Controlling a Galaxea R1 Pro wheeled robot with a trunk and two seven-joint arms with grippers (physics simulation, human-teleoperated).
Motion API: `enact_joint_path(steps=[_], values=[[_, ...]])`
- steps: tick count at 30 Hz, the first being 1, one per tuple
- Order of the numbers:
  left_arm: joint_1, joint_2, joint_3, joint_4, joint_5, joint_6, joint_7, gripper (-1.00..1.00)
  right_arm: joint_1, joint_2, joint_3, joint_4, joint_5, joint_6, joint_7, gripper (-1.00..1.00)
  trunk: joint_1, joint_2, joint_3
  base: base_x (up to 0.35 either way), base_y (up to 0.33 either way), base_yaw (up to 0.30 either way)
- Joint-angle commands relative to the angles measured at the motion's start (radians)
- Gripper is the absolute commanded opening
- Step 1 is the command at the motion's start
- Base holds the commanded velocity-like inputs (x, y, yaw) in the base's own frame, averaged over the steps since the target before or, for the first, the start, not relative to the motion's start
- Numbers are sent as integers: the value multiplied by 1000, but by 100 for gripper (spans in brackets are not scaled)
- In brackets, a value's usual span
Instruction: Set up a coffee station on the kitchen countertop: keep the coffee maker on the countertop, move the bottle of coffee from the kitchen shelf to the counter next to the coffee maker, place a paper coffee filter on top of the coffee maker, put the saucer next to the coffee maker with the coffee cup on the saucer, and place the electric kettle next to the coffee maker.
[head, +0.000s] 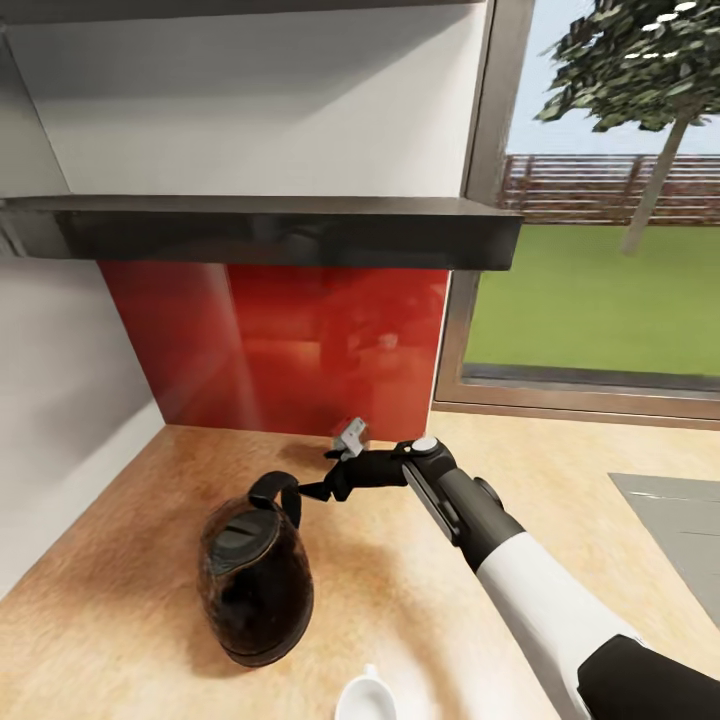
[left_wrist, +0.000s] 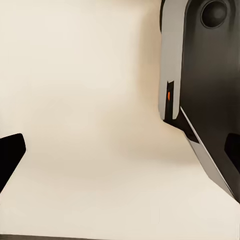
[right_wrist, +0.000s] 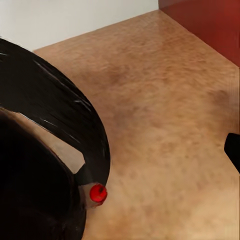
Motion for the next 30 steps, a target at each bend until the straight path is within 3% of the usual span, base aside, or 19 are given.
enact_joint_path(steps=[1,23,30], values=[[-2,0,-8,3,10,-5,-5,100,-1,0,0,1,-3,8,1,100,1,-2,-2,0,177,0],[-1,1,-8,5,9,-5,-6,100,1,-3,0,21,-2,-10,4,100,1,-2,-2,0,16,0],[0,1,-8,7,9,-5,-6,100,1,-4,0,73,-3,-19,3,100,1,-2,-2,0,0,0]])
